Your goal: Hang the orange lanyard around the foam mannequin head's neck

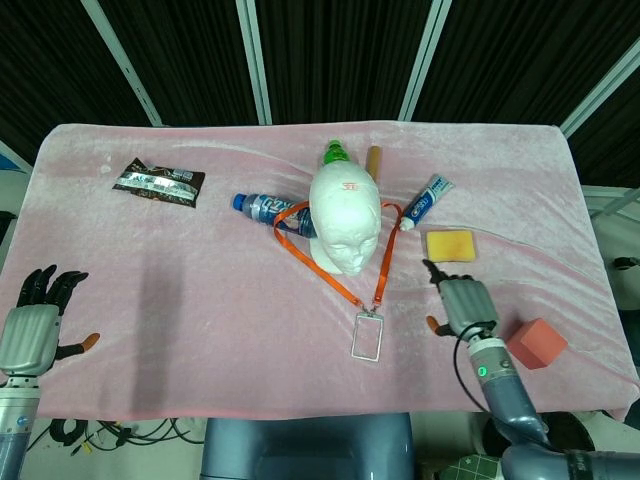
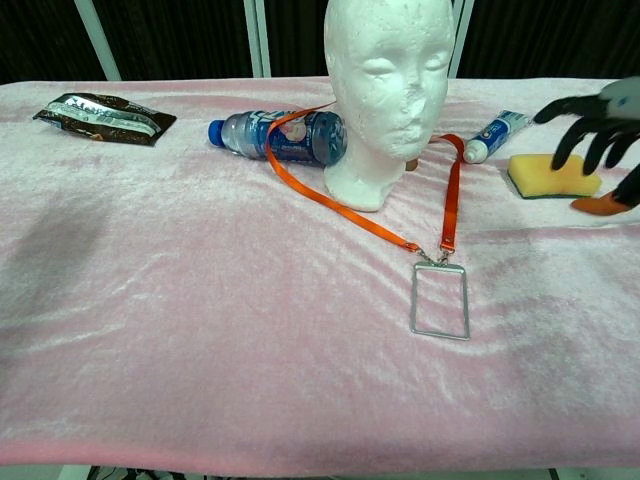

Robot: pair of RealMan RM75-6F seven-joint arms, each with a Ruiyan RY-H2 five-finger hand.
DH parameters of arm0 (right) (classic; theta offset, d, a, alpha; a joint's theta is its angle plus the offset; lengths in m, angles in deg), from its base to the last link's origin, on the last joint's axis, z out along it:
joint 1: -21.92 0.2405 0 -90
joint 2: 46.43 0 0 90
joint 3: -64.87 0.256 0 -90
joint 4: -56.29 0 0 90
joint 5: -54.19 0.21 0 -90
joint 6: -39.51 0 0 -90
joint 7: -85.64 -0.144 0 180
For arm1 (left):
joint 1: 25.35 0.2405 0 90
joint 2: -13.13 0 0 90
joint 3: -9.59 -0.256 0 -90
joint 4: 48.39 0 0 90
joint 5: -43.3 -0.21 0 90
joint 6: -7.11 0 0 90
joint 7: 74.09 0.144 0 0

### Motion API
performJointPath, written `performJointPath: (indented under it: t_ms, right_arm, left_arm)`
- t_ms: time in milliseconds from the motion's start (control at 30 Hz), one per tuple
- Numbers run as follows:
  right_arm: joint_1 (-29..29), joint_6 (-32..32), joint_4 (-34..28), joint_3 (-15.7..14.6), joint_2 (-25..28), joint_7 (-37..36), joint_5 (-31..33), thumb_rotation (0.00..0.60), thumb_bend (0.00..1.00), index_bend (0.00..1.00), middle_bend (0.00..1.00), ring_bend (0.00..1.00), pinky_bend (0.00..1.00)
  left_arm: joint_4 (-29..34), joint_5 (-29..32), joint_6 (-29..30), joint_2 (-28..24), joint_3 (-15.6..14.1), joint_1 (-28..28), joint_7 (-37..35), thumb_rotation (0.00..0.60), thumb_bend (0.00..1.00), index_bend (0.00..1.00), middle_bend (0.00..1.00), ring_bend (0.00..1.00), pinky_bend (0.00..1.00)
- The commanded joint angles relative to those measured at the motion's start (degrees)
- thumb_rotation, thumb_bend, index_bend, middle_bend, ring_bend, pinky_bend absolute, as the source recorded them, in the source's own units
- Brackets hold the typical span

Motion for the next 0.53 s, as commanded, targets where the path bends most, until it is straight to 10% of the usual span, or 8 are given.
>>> performJointPath:
  t_ms: [33, 233, 533]
  right_arm:
    - [-6.4, -5.5, 3.3, 1.4, 10.9, -15.0, -6.2, 0.600, 0.23, 0.02, 0.23, 0.27, 0.22]
    - [-15.2, 0.4, 8.8, -2.8, 14.8, -24.1, -23.1, 0.600, 0.23, 0.02, 0.20, 0.25, 0.22]
    - [-29.4, 19.1, 22.6, -11.7, 5.3, -28.8, -44.3, 0.600, 0.20, 0.02, 0.14, 0.22, 0.21]
  left_arm:
    - [0.3, -0.5, -0.2, -0.2, -0.3, 0.0, -0.2, 0.600, 0.10, 0.18, 0.17, 0.00, 0.01]
    - [0.7, -0.4, -0.7, -0.8, -0.6, 0.1, -0.3, 0.600, 0.10, 0.18, 0.17, 0.00, 0.00]
    - [2.6, 0.2, -0.3, -2.3, -1.2, 1.2, 0.1, 0.600, 0.10, 0.18, 0.17, 0.00, 0.00]
